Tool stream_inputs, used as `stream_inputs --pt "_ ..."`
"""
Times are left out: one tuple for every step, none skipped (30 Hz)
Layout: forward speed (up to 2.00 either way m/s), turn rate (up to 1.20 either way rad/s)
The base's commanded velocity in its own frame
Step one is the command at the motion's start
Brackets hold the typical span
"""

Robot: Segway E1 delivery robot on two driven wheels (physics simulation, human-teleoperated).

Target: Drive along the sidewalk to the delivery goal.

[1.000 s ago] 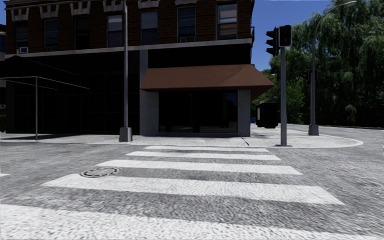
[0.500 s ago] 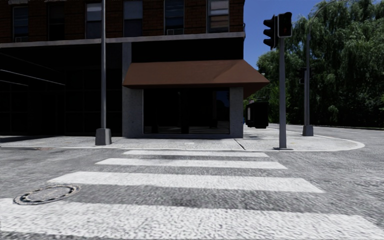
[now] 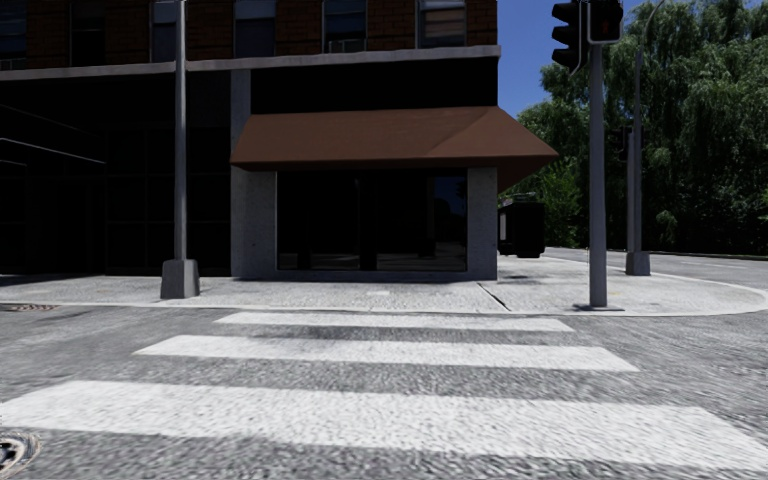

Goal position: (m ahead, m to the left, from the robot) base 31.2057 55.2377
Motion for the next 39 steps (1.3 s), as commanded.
stream_inputs --pt "1.57 0.0" --pt "1.57 0.0" --pt "1.57 0.0" --pt "1.57 0.0" --pt "1.57 0.0" --pt "1.57 0.0" --pt "1.57 0.0" --pt "1.57 0.0" --pt "1.57 0.0" --pt "1.57 0.0" --pt "1.57 0.0" --pt "1.57 0.0" --pt "1.57 0.0" --pt "1.57 0.0" --pt "1.57 0.0" --pt "1.57 0.0" --pt "1.57 0.0" --pt "1.57 0.0" --pt "1.57 0.0" --pt "1.57 0.0" --pt "1.57 0.0" --pt "1.57 0.0" --pt "1.57 0.0" --pt "1.57 0.0" --pt "1.57 0.0" --pt "1.57 0.0" --pt "1.57 0.0" --pt "1.57 0.0" --pt "1.57 0.0" --pt "1.57 0.0" --pt "1.57 0.0" --pt "1.57 0.0" --pt "1.57 0.0" --pt "1.57 0.0" --pt "1.57 0.0" --pt "1.57 0.0" --pt "1.57 0.0" --pt "1.57 0.0" --pt "1.57 0.0"
